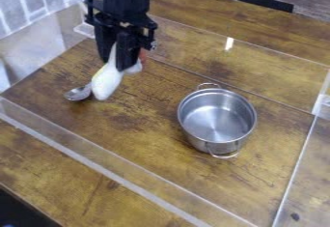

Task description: Remove the mushroom from the silver pot and put it on the table

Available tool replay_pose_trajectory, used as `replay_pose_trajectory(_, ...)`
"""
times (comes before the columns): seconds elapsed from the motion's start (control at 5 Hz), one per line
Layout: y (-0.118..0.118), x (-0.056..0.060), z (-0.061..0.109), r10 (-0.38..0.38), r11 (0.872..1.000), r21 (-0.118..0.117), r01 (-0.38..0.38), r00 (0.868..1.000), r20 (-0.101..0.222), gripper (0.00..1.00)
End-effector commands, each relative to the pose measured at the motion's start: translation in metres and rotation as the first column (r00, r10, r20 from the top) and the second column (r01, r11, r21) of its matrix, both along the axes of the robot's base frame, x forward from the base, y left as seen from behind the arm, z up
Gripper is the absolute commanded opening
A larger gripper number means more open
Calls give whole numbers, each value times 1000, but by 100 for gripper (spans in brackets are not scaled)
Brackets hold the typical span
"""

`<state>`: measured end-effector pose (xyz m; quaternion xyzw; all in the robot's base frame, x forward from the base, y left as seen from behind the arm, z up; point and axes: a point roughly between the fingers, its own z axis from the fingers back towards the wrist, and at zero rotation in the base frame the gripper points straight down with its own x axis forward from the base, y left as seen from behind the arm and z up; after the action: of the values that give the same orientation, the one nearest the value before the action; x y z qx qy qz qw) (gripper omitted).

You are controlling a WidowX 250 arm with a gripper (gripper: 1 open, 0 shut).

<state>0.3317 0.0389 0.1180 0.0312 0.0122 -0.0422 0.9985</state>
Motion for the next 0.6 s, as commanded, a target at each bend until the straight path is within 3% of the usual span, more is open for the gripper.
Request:
replay_pose_trajectory(0.0,12,4,14,16,1000,-15,-15,998,61,0)
replay_pose_trajectory(0.2,19,1,7,31,999,-38,-29,998,52,0)
replay_pose_trajectory(0.4,20,3,-2,93,994,-60,-91,995,43,0)
